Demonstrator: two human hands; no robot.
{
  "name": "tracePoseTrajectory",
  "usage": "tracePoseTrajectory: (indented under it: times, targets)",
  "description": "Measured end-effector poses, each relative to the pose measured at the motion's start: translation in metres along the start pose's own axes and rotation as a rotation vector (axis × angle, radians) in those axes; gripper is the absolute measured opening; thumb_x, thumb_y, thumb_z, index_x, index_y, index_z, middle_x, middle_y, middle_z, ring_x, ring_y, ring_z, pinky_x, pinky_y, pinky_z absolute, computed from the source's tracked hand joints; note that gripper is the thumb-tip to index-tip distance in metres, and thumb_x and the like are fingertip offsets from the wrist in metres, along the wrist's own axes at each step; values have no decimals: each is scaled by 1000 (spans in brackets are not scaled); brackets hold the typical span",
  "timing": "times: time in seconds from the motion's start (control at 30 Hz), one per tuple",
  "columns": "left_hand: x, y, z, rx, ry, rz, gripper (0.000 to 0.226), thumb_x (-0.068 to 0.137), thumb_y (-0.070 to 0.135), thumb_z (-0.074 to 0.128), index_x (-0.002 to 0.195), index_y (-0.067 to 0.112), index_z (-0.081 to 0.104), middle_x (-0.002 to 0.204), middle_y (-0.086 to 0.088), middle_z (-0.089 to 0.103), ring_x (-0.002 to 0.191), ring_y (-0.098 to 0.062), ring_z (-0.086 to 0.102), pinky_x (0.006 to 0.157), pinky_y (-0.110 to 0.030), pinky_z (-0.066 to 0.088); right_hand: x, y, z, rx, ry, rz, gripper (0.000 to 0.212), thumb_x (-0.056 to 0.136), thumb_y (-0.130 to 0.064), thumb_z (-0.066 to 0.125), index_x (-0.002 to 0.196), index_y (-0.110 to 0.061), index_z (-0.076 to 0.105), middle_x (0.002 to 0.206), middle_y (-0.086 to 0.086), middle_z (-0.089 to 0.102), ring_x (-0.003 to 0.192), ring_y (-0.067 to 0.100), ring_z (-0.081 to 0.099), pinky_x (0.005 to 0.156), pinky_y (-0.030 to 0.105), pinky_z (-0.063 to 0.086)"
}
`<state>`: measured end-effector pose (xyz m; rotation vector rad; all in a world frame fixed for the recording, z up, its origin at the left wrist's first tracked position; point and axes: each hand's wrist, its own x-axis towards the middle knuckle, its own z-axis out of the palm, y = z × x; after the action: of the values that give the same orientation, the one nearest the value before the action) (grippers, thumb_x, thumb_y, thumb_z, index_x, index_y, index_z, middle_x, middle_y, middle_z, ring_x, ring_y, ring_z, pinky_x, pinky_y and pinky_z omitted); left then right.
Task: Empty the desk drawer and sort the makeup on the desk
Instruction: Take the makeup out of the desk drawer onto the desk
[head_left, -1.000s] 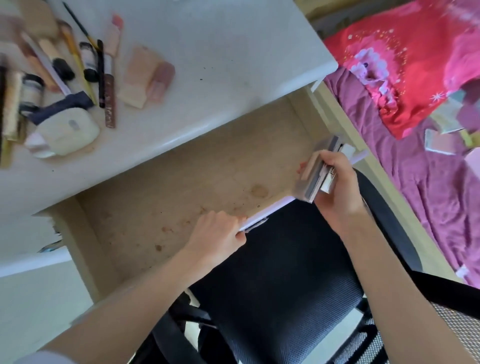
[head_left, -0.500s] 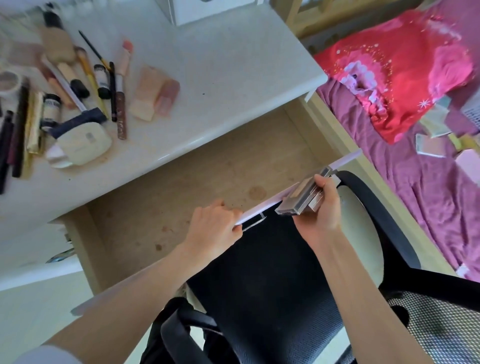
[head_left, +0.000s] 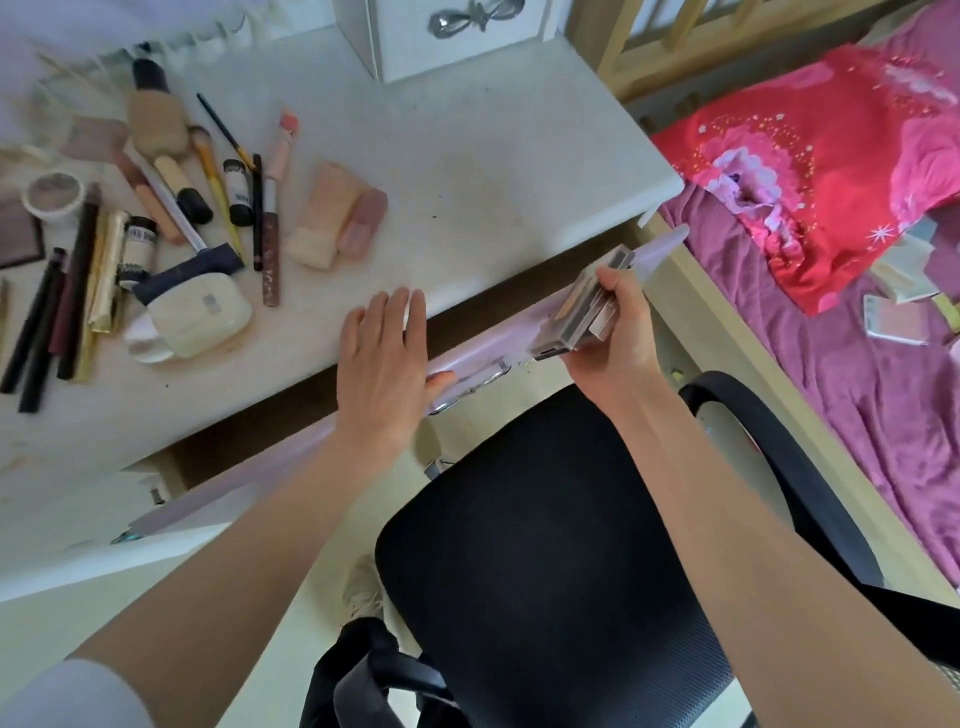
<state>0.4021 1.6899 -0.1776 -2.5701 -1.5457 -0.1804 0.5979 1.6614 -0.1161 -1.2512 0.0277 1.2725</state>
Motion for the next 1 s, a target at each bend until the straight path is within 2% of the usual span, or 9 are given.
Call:
tracePoseTrajectory:
  times: [0.17,0.3,0.53,0.6,0.7,0.77,0.83,0.93,1.0]
  targets:
    - [10,-8,3,-15,43,14,70,63,42,79,116,1,56,106,-13,61,91,-32,58,81,-37,47,11,3,9,94,-14,24,15,85,-22,56,76,-14,49,72,2,47,73,17,48,82,33,41]
    - [25,-10,0,-22,9,-11,50,53,31,85,90,7,64,81,-7,58,71,-27,54,65,-31,40,20,2,22,39,-71,16,17,86,-24,56,73,-16,46,71,1,45,65,16,49,72,30,40]
    - [28,-8,-3,-26,-12,5,41,51,25,84,83,10,63,77,-4,55,67,-26,51,59,-29,39,23,1,23,-95,-84,45,19,85,-25,59,71,-16,49,68,0,46,67,16,47,70,29,38]
    - [26,-7,-5,-1,-50,14,47,48,17,83,90,11,62,81,-3,56,71,-24,52,63,-30,37,17,5,25,-245,-73,35,19,85,-24,60,72,-17,50,70,0,44,74,17,47,70,29,40]
    - [14,-14,-11,-103,-75,45,62,46,4,81,105,8,62,97,-7,63,82,-28,60,71,-30,48,5,19,34,-409,-68,15,18,85,-23,61,70,-18,53,67,-1,47,69,15,50,68,30,43]
    - [0,-29,-18,-183,-37,60,57,57,2,78,112,4,61,108,-12,63,98,-34,61,86,-39,49,-3,25,47,-464,-79,17,17,85,-23,63,71,-16,55,65,-1,49,64,14,51,65,29,44]
    - [-17,-50,-26,-175,-16,18,53,72,5,67,123,1,55,124,-16,57,118,-37,51,100,-49,40,-7,29,68,-618,-78,-25,17,84,-24,65,75,-15,53,68,-1,46,63,15,49,57,23,44]
    - [-36,-92,-34,-84,-55,-55,49,90,19,40,136,2,41,143,-17,40,134,-38,33,108,-54,26,-12,41,105,-1016,-92,-268,28,80,-24,68,76,-17,41,70,-5,39,59,9,39,39,6,32]
    - [-44,-119,-35,-68,-91,-96,53,92,27,28,136,1,41,144,-17,38,134,-39,32,106,-55,27,-15,54,133,-1229,-157,-471,32,75,-24,72,85,-16,43,73,-7,43,61,6,42,47,7,35]
